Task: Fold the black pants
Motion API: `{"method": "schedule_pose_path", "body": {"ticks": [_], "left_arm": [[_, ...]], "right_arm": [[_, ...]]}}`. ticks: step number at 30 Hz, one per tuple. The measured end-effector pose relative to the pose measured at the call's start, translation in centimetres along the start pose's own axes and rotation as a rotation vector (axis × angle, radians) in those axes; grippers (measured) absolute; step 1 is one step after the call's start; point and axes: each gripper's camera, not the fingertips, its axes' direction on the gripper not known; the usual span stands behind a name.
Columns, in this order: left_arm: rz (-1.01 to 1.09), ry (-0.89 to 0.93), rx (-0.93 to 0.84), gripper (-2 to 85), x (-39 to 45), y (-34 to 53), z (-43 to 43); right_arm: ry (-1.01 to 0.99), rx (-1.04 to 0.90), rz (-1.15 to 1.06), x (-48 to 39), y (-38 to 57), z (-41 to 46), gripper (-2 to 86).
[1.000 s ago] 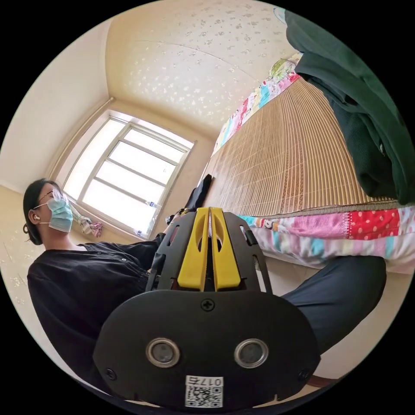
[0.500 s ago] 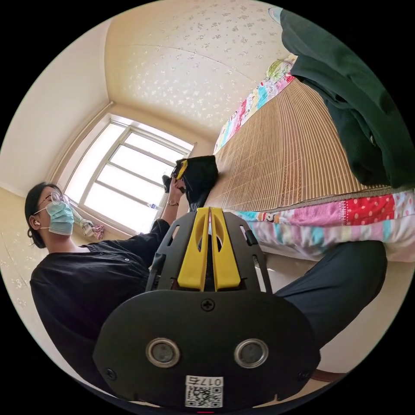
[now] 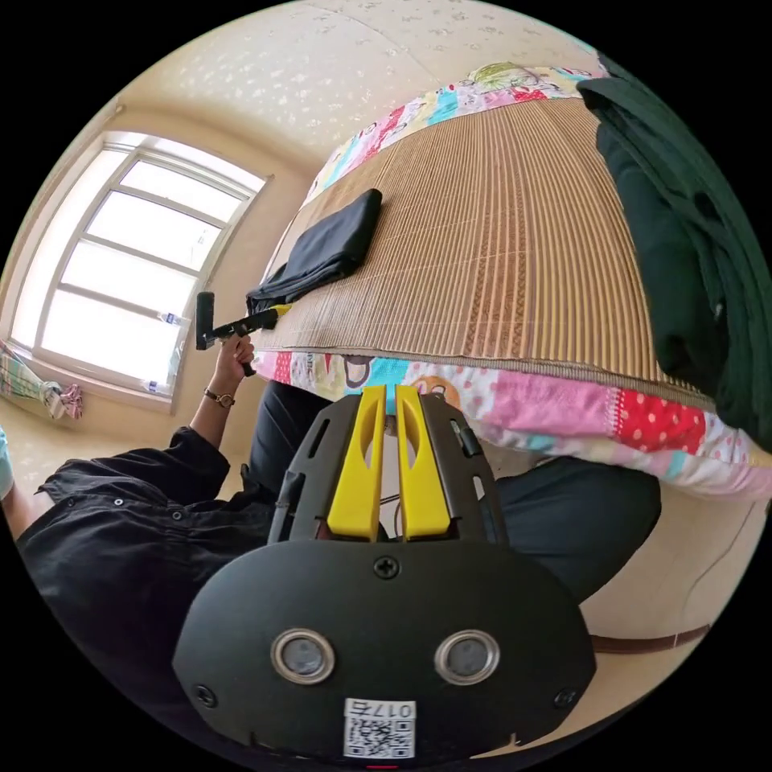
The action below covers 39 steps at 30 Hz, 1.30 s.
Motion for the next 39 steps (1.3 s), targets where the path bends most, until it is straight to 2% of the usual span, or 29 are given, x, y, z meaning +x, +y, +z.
{"method": "schedule_pose_path", "body": {"ticks": [4, 12, 14, 16, 18, 21, 25, 28, 30, 35, 39], "left_arm": [[-0.055, 0.168, 0.028, 5.4, -3.7, 5.3, -0.1], [-0.489, 0.164, 0.629, 11.9, -17.1, 9.1, -14.1], [-0.564, 0.204, 0.708, 12.6, -20.7, 8.2, -16.0], [-0.645, 0.266, 0.691, 13.2, -24.7, 5.8, -16.0], [-0.724, 0.351, 0.584, 14.7, -29.2, 1.5, -13.6], [-0.742, 0.452, 0.633, 11.9, -31.1, -0.8, -12.2], [-0.509, 0.503, 0.667, 5.8, -26.3, -2.8, -13.5], [-0.242, 0.483, 0.606, 4.7, -19.0, -2.6, -14.5], [-0.091, 0.509, 0.492, 4.3, -12.6, -1.4, -12.0], [0.079, 0.562, 0.258, 4.2, -2.4, 3.6, -2.4], [0.047, 0.604, 0.139, 4.0, 1.6, 9.3, 4.6]], "right_arm": [[-0.165, 0.013, -0.055, -2.2, -4.2, 2.9, 0.8], [-0.223, -0.09, -0.042, -1.7, -4.0, 6.2, 0.4], [-0.209, -0.067, -0.007, -0.7, -3.3, 5.4, 0.4], [-0.198, -0.012, 0.045, 0.6, -2.1, 4.0, 0.4], [-0.205, 0.032, 0.087, 1.7, -1.3, 3.3, 0.5], [-0.243, 0.083, 0.146, 3.0, -0.5, 2.9, 0.5], [-0.24, 0.103, 0.121, 2.0, -0.5, 3.5, 0.6], [-0.154, 0.051, 0.069, -0.2, -1.5, 5.2, 0.8], [-0.114, 0.023, 0.009, -2.1, -2.5, 6.6, 1.0], [-0.03, -0.008, -0.209, -8.8, -6.4, 10.9, 2.3], [-0.075, -0.104, -0.423, -16.1, -10.1, 16.3, 5.2]]}}
